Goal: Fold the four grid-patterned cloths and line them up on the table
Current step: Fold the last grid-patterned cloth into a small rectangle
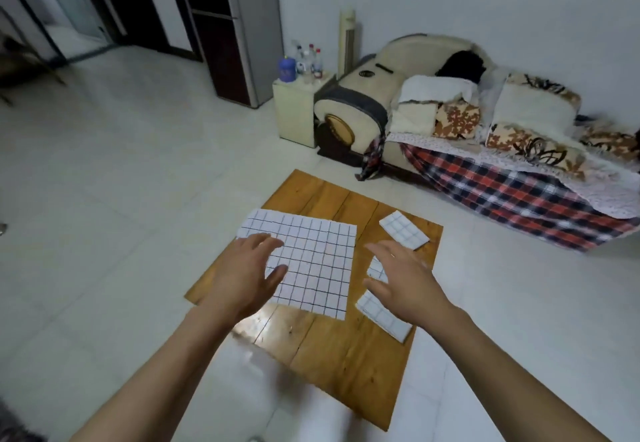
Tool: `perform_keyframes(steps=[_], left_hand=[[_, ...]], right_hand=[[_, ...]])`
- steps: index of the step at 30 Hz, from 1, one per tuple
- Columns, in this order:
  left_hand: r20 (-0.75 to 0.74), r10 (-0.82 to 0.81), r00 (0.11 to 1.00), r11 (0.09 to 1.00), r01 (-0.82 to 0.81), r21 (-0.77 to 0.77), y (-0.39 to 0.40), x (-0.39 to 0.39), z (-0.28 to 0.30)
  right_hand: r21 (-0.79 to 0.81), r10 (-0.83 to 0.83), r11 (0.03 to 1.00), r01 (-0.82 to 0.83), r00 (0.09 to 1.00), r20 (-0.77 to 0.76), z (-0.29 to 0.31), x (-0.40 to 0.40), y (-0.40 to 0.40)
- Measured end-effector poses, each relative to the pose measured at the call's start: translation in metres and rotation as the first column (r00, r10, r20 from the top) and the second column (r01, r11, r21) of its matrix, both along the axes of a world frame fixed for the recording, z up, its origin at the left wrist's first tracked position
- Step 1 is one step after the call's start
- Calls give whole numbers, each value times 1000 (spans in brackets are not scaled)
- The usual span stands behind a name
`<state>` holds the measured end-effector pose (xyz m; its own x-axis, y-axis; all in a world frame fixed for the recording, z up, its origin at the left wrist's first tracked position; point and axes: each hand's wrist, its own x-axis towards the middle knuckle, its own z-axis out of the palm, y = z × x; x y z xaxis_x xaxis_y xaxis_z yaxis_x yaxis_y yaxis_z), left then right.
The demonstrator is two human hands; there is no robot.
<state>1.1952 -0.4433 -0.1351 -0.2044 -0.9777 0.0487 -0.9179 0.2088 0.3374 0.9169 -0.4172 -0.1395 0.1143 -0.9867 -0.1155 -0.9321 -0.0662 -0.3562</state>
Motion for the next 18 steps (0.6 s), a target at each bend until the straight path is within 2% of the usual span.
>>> perform_keyframes(steps=[6,10,15,18], left_hand=[[-85,115,990,993,-118,-24,12,103,1],[-86,144,986,987,-150,-61,14,184,-8],[-85,155,984,986,-159,-42,15,273,-24],[-117,158,981,986,-162,-27,4,313,-24]], right_hand=[[-10,103,995,-104,991,-85,20,98,-22],[-5,182,983,-185,973,-139,27,188,-42],[-8,242,970,-244,965,-103,33,303,-60],[-26,240,970,-242,968,-74,36,346,-68]])
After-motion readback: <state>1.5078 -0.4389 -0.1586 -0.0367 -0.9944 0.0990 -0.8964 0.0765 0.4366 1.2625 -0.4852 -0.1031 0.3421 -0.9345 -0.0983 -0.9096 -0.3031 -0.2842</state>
